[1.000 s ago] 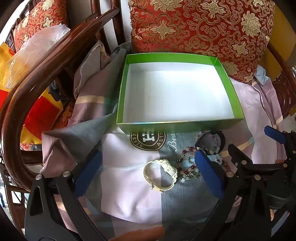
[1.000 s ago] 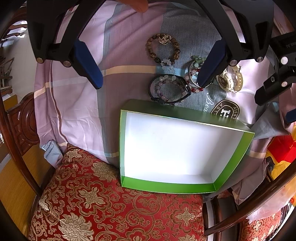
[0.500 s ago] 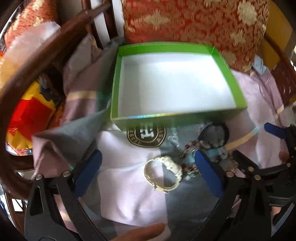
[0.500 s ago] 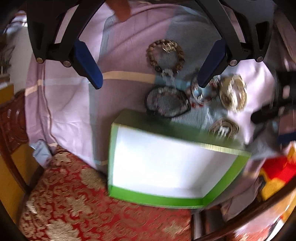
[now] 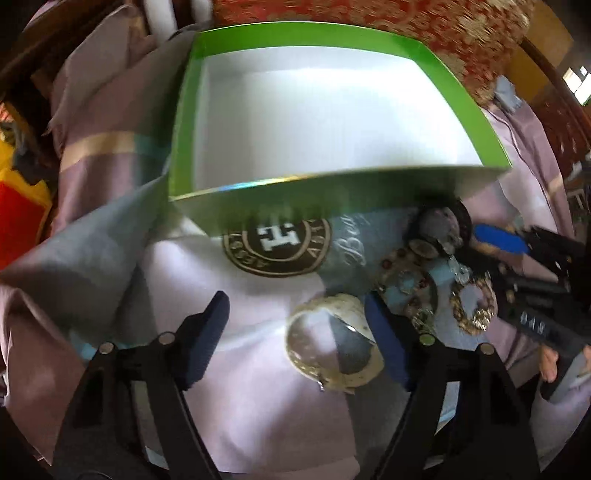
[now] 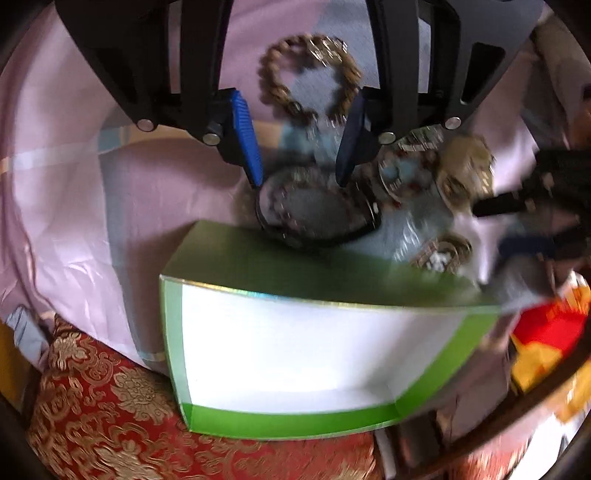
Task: Organize jewelry
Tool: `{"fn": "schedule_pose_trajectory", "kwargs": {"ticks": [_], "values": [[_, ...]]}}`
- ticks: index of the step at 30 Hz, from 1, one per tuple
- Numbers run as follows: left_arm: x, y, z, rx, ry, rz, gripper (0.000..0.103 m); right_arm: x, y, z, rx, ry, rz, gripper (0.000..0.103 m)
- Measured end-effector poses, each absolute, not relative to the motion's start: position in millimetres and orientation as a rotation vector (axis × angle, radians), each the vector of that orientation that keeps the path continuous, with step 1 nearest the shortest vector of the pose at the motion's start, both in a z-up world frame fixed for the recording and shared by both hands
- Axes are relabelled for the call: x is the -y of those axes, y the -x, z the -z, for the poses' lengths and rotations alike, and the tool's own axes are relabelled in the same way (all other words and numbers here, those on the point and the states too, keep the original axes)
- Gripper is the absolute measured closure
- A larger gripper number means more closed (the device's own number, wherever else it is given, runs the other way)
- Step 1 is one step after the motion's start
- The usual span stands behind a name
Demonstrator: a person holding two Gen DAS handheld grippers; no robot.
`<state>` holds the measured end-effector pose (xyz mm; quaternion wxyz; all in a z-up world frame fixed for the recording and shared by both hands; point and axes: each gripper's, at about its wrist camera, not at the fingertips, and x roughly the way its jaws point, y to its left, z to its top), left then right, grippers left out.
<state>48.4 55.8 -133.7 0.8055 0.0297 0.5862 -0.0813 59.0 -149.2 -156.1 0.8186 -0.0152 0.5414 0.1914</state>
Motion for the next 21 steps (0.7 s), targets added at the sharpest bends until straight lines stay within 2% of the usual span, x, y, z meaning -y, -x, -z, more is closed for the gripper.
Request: {"fn": "schedule_pose_trajectory", "kwargs": {"ticks": [4, 5, 6, 10, 12, 14, 17, 19, 21], "values": [[-48.5, -46.8, 135.7, -1.262, -0.063, 0.195, 0.026, 147.2, -64.8, 168.1, -1.165, 0.091, -0.335, 0.063], [-48.6, -47.7, 136.9, -1.266, -0.054, 0.204, 0.026, 147.0, -64.6, 168.7, -1.166, 0.081, -0.345, 0.074], [-48.5, -49.4, 137.8, -1.268, -0.049, 0.21, 0.026, 148.4, -65.2, 168.6, -1.181, 0.075, -0.352, 0.081], [-49.3, -49.9, 137.6, -1.264, -0.036, 0.224, 0.027, 156.7, -68.5, 166.3, -1.193, 0.083, -0.328, 0.09], [-51.3, -47.9, 136.0, -1.261, -0.03, 0.234, 0.033, 166.6, -70.3, 163.0, -1.185, 0.081, -0.292, 0.093], [-52.3, -46.6, 131.9, -1.249, -0.024, 0.246, 0.048, 179.5, -75.8, 160.3, -1.169, 0.071, -0.264, 0.093], [-57.2, -43.4, 125.9, -1.237, 0.001, 0.287, 0.055, 191.4, -78.9, 150.6, -1.13, 0.017, -0.275, 0.093], [-61.4, -41.0, 118.6, -1.216, 0.029, 0.325, 0.055, 198.8, -75.2, 145.3, -1.109, -0.005, -0.282, 0.093], [-67.3, -40.1, 111.9, -1.198, 0.043, 0.344, 0.042, 199.6, -76.4, 144.7, -1.108, -0.007, -0.285, 0.093]]}}
